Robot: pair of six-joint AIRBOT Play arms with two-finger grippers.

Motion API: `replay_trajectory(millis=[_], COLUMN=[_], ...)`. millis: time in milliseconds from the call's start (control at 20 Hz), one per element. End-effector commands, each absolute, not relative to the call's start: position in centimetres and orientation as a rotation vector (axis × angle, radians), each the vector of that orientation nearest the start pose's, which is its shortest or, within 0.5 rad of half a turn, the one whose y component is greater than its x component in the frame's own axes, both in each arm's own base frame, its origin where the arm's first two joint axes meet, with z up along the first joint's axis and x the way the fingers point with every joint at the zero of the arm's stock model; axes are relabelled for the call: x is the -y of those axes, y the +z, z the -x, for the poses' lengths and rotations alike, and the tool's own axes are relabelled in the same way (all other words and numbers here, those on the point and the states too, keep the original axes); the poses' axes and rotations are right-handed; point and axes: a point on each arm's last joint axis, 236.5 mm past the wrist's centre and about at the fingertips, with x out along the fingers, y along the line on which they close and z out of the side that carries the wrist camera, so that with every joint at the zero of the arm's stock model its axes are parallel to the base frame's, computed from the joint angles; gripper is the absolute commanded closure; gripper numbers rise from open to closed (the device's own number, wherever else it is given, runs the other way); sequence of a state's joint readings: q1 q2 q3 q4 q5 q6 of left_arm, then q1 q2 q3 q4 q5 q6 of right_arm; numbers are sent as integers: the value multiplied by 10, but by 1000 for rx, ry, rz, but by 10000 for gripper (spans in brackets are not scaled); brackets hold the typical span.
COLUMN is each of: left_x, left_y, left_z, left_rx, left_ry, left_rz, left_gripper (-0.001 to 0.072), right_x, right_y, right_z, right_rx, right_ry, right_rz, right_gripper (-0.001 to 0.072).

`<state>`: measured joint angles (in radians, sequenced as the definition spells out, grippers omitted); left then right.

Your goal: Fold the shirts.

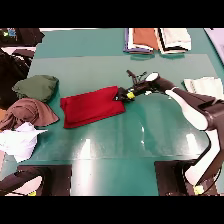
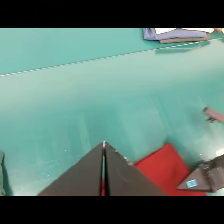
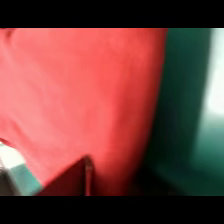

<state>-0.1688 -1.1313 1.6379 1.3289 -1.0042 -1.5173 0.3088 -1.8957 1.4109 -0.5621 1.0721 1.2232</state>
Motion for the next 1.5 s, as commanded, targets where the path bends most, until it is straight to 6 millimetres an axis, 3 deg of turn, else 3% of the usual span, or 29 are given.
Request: replay_trajectory(millis=[0, 100, 150, 200, 300, 400, 550, 700, 800, 850, 1000, 1150, 1250, 1450], left_x=[126, 137, 148, 164, 195, 221, 246, 262, 267, 269, 271, 271, 272, 272], left_y=[304, 302, 300, 296, 286, 280, 283, 292, 296, 298, 304, 304, 305, 299], left_z=[-428, -425, -422, -417, -406, -394, -381, -377, -375, -374, -376, -376, -376, -373], left_rx=[-503, -510, -512, -523, -540, -551, -535, -495, -478, -477, -453, -455, -455, -481], left_ry=[-363, -388, -413, -448, -520, -580, -640, -673, -684, -692, -693, -694, -697, -701], left_rz=[103, 101, 95, 85, 62, 43, 33, 39, 48, 67, 81, 87, 90, 82], left_gripper=[688, 688, 688, 688, 688, 688, 687, 687, 687, 687, 687, 687, 687, 687], right_x=[-355, -356, -345, -327, -268, -185, -34, 100, 168, 192, 241, 250, 249, 247], right_y=[-68, -46, -32, -17, 17, 52, 95, 124, 127, 124, 119, 124, 143, 202], right_z=[-416, -434, -448, -463, -494, -517, -527, -505, -481, -469, -443, -438, -443, -445], right_rx=[-1342, -1276, -1240, -1202, -1115, -1035, -921, -807, -769, -760, -741, -721, -664, -523], right_ry=[901, 918, 900, 862, 748, 592, 290, 39, -90, -141, -249, -272, -277, -289], right_rz=[-518, -488, -466, -442, -398, -381, -407, -483, -545, -572, -643, -647, -615, -538], right_gripper=[691, 692, 692, 692, 692, 692, 692, 692, 692, 692, 692, 692, 692, 692])
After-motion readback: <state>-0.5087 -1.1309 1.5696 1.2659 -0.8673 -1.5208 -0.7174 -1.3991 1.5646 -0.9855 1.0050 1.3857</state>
